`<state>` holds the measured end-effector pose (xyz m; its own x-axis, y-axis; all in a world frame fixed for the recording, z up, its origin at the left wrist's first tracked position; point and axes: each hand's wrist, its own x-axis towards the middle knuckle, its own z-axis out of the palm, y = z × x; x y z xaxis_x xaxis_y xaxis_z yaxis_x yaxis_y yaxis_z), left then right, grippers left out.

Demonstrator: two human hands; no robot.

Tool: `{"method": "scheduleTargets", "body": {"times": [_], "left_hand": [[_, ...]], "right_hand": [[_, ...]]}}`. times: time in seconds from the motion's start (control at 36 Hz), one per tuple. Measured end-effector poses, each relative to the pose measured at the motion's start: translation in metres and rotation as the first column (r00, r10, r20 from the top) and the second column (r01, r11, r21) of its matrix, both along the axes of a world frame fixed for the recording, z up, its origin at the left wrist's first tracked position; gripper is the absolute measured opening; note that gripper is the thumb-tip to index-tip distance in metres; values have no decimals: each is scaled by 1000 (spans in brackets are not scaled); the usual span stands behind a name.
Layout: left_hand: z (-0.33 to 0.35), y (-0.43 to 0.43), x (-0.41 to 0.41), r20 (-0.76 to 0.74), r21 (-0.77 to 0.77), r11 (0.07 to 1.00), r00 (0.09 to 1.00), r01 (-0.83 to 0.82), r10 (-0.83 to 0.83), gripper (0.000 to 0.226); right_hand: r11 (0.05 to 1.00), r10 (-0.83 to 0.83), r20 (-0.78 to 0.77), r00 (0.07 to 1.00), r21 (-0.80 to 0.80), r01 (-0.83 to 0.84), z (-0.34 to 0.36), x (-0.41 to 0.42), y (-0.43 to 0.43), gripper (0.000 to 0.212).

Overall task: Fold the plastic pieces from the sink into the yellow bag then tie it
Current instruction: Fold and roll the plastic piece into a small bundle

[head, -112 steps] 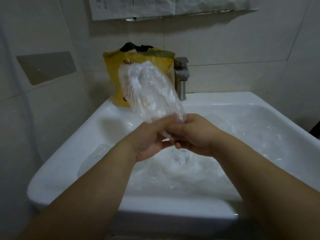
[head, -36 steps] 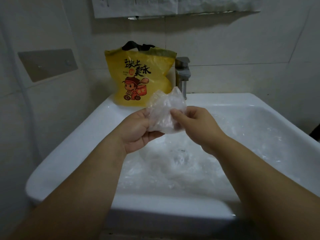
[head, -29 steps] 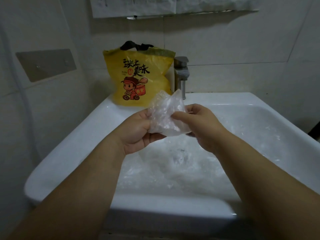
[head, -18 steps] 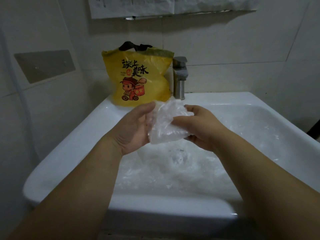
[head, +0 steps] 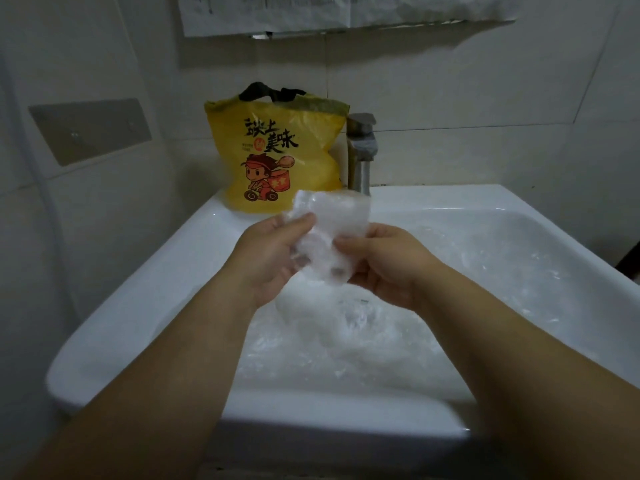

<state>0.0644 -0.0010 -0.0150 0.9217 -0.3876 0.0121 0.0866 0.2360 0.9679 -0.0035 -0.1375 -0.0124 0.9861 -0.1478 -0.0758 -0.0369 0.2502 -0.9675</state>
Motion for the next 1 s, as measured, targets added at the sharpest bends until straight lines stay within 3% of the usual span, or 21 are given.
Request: {"method": "scheduleTargets", "body": {"times": [0.06, 0.28, 0.5, 0.61, 0.81, 1.0], "left_hand": [[2, 2, 2, -8, -16, 999, 999, 31, -31, 23], [7, 10, -2, 42, -36, 973, 973, 229, -227, 27], [6, 12, -7, 38, 80, 955, 956, 287, -290, 24], [5, 11, -11, 48, 202, 941, 957, 273, -287, 21], [10, 8, -12, 76, 41, 970, 967, 239, -241, 25], [8, 8, -14, 124, 105, 972, 967, 211, -223, 29]], "right_hand": [[998, -3, 56, 998, 69, -1, 4, 0, -8, 14], [988, 140, 67, 988, 64, -144, 10, -6, -27, 20], [977, 212, 44, 976, 26, -213, 15, -11, -34, 25], [973, 188, -2, 982, -136, -187, 11, -11, -35, 20], [986, 163, 31, 986, -41, -161, 16, -12, -33, 33], [993, 106, -27, 994, -44, -107, 15, -11, -34, 41]]}}
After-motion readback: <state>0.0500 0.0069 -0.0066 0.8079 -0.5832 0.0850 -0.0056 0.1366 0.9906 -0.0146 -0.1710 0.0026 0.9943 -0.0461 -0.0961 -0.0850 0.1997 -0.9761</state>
